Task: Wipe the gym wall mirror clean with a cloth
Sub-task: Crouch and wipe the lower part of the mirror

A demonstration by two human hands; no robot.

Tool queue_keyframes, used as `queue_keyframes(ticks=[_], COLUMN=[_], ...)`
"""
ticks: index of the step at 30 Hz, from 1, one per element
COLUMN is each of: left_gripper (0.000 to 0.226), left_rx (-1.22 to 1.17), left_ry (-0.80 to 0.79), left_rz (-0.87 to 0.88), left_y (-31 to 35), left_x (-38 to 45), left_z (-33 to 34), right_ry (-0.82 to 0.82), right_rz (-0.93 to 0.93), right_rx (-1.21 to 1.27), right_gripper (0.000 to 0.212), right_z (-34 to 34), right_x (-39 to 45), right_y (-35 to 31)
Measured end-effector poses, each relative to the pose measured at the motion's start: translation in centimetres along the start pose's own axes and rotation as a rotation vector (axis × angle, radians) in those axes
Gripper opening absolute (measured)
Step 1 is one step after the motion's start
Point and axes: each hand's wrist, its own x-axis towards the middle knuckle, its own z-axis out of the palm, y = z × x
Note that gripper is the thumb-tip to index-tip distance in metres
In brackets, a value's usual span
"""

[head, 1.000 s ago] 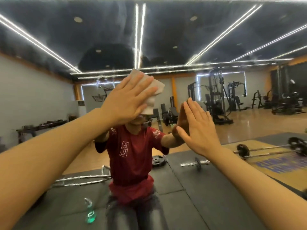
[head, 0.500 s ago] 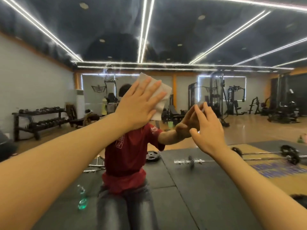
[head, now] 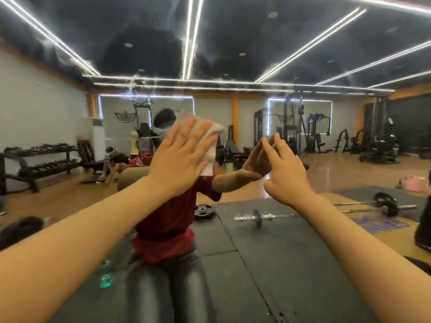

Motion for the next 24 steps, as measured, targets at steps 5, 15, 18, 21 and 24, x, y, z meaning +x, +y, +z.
queue_keyframes(ticks=[5,15,18,21,24], left_gripper=[0.061,0.066,0.067,0.067,0.067], left_rx=[-0.013,-0.027,-0.056,-0.006,0.024], left_ry=[-0.098,-0.071,-0.124,-0.158,-0.128], left_rz=[0.074,0.042,0.055,0.139,0.126], left_y=[4.9,4.9,6.4,4.6,1.3], left_x=[-0.3,-2.1,0.2,-1.3,-5.4], left_z=[1.4,1.5,1.6,1.4,0.8], right_ry=[0.008,0.055,0.063,0.069,0.079], right_rz=[-0.001,0.002,0.010,0.013,0.022], right_rx=[-0.007,0.017,0.013,0.006,0.016], right_gripper=[0.095,0.100,0.099,0.098,0.099], right_z=[-0.1,1.1,1.2,1.2,1.2], right_x=[0.0,0.1,0.2,0.2,0.1], right_y=[0.0,-0.1,-0.1,0.0,-0.2])
